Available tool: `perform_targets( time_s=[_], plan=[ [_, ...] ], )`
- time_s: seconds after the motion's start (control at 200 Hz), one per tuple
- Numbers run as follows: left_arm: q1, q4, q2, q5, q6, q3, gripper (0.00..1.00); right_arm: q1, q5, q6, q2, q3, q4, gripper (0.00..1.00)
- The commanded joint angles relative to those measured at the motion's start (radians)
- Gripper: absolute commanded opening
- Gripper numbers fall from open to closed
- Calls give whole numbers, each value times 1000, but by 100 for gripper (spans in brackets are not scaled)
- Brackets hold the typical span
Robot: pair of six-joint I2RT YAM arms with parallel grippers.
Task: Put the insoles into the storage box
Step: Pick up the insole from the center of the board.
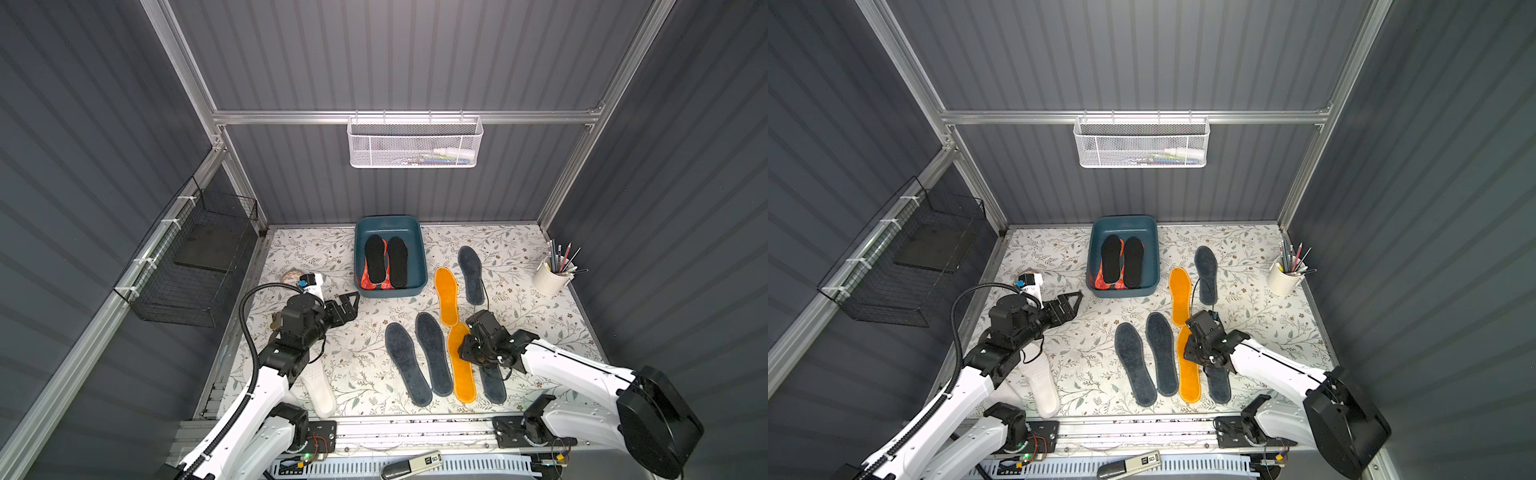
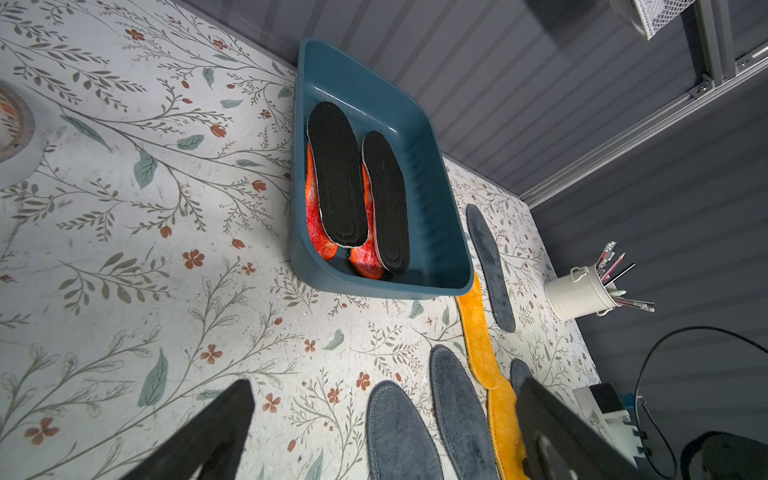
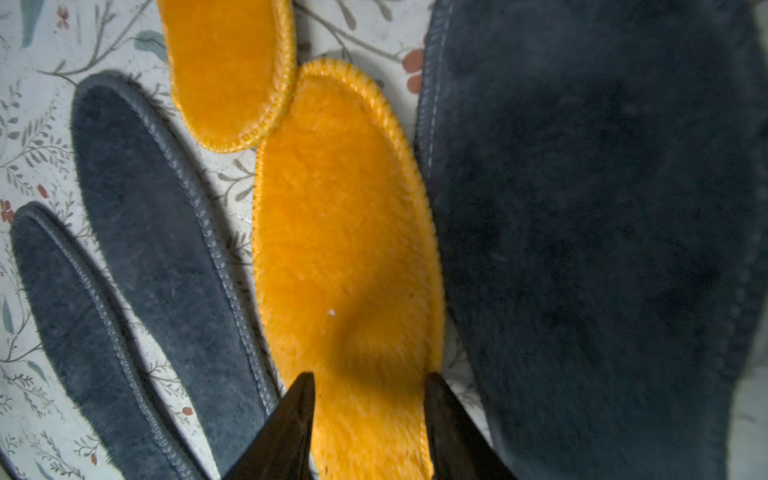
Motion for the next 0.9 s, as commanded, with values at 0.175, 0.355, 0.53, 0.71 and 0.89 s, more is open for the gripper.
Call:
perform_targets(
  time_s=[0.175,0.355,0.53,0.71,0.89],
  plan=[
    [4,8,5,10,29,17,100,-27,-48,-2,49,-5,21,45],
    [4,-4,4,6,37,23,100,-29,-12,-1,-37,-2,-45,45],
    [4,-2,7,2,38,22,100,-28,-8,2,-79,-12,-78,45],
    [4,-1,20,6,42,31,100,-28,-25,1,-19,-9,-45,45],
    [5,-3,18,6,42,30,100,-29,-36,-3,28,-6,-34,45]
  ],
)
